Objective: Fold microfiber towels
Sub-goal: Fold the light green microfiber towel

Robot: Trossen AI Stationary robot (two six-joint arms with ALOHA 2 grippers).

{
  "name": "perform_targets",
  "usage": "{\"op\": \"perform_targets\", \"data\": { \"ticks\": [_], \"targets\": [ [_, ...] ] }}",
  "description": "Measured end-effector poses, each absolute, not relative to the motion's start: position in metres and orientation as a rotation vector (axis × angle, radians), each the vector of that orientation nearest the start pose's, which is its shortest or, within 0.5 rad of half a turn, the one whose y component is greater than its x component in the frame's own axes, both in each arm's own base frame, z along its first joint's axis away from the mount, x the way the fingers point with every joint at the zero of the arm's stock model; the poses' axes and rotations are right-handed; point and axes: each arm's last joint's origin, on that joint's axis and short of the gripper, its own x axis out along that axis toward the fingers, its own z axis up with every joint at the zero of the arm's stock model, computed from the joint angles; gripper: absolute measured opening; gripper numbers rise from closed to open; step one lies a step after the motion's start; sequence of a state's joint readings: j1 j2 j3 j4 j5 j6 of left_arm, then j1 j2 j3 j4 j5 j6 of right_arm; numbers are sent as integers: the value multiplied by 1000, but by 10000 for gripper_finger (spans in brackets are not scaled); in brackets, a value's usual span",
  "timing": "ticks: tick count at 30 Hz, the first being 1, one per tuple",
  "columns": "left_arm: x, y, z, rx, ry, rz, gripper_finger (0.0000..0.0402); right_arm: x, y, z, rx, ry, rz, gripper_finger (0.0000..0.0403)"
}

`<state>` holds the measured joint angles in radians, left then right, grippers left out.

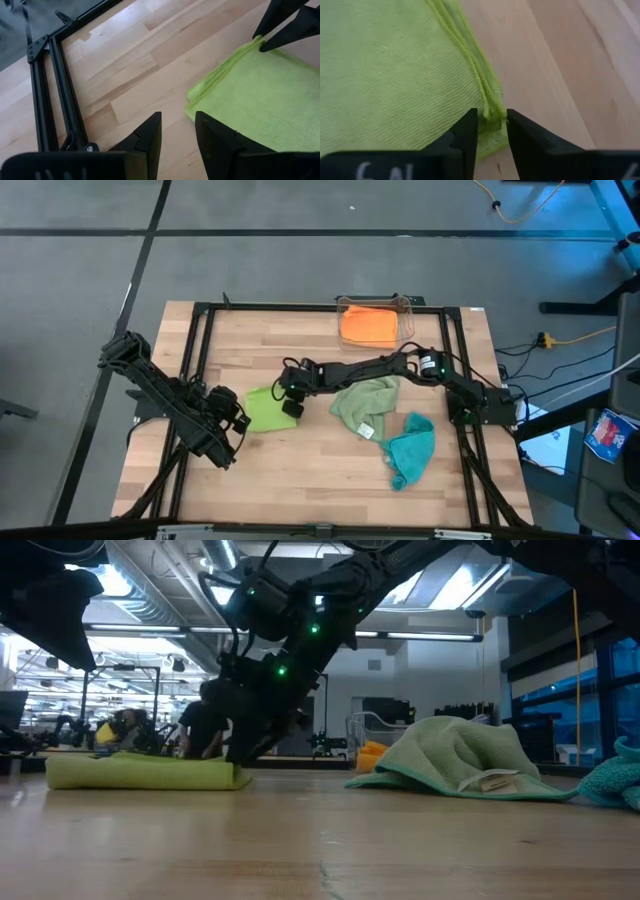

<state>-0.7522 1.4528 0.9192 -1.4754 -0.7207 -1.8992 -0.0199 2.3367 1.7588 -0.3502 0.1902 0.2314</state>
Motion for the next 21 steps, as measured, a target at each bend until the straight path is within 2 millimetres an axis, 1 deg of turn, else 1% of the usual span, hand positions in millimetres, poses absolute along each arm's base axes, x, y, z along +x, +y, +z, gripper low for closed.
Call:
{"op": "perform_targets", "data": {
  "ticks": [2,5,8,10,13,21],
  "targets": [
    [154,-117,212,-230,803,1091,111,499,-16,135,133,891,-299,116],
    [154,-118,212,-231,803,1090,111,501,-16,143,115,883,-289,123],
    [154,-118,212,-233,803,1090,111,503,-16,153,109,892,-286,123],
    [154,-118,212,-233,803,1090,111,503,-15,156,120,902,-276,122],
    [154,-118,212,-233,802,1090,111,502,-18,156,168,907,-291,118],
    [154,-118,212,-233,803,1090,111,499,-34,151,299,927,-301,117]
  ]
}}
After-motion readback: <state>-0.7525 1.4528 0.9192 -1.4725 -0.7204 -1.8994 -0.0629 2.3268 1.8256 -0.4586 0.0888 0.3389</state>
